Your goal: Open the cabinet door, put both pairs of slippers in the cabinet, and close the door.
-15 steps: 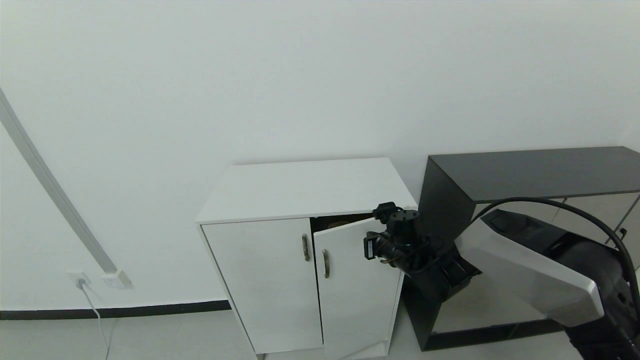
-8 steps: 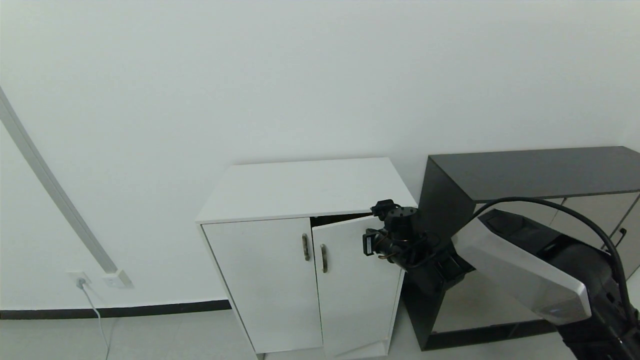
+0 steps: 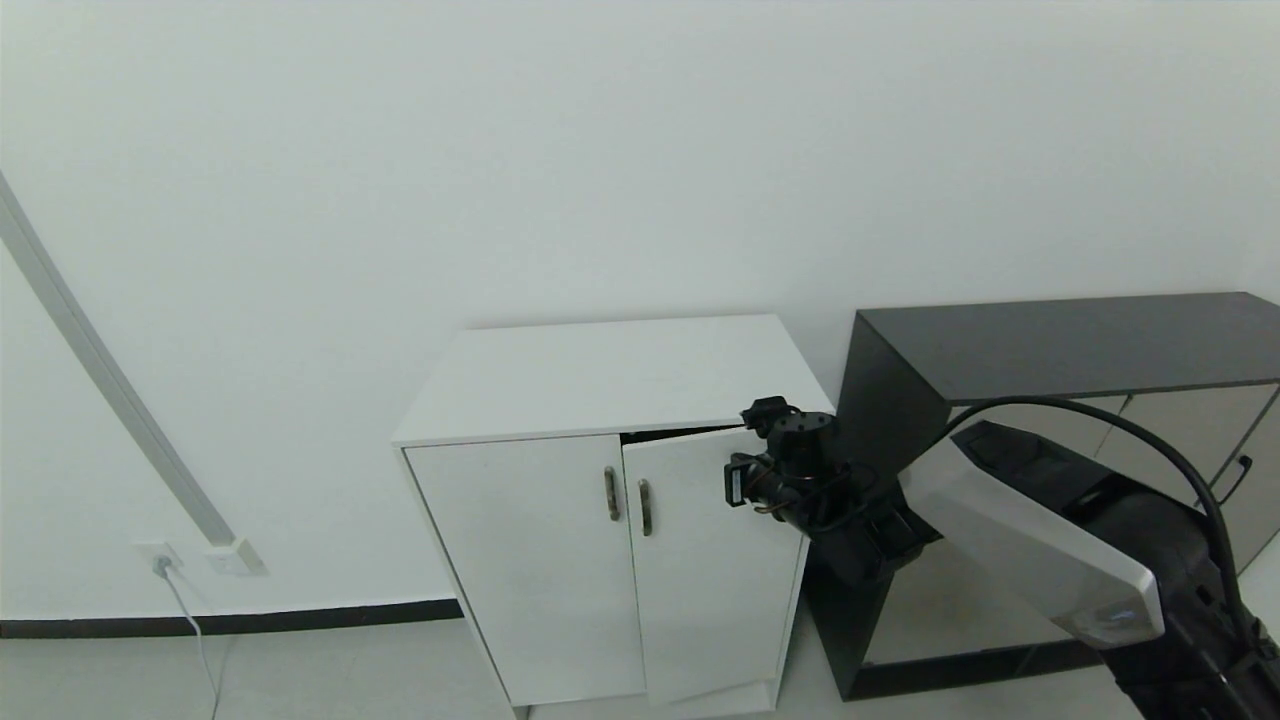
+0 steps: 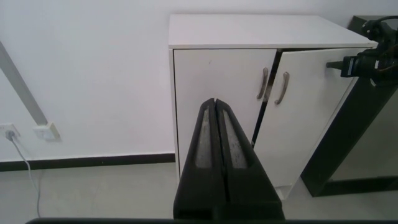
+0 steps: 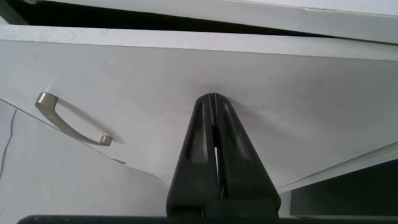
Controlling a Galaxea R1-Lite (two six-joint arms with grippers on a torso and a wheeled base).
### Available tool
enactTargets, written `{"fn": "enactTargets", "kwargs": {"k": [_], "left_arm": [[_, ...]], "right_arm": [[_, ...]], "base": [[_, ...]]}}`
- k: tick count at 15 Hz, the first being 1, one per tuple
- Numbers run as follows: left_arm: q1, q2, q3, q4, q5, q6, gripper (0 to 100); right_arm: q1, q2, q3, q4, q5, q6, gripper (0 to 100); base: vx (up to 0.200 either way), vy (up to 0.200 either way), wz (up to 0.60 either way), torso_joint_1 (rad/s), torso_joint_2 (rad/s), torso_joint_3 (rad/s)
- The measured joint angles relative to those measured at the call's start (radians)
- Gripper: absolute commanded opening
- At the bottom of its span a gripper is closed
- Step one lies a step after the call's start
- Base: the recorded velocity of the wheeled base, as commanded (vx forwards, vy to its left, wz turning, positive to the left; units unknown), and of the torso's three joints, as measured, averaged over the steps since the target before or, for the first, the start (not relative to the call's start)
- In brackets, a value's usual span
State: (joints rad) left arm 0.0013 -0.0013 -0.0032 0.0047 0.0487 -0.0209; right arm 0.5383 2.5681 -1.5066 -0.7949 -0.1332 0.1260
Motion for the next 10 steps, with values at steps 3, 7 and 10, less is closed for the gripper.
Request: {"fn": "enactTargets", "kwargs": {"k": [3,7,10], "left_arm": [[0.000,0.000,0.000,0.000,0.000,0.000,0],[0.000,0.000,0.000,0.000,0.000,0.000,0],[0.000,0.000,0.000,0.000,0.000,0.000,0]], "right_arm": [[-0.006,0.005,-0.015,0.000,0.000,-0.001,0],[-0.012,0.008,-0.040,0.018,0.000,-0.001,0],[-0.013,0.009,-0.054,0.031,0.000,-0.002,0]], "base": [[0.000,0.000,0.00,0.000,0.00,0.000],[0.000,0.000,0.00,0.000,0.00,0.000],[0.000,0.000,0.00,0.000,0.00,0.000]]}}
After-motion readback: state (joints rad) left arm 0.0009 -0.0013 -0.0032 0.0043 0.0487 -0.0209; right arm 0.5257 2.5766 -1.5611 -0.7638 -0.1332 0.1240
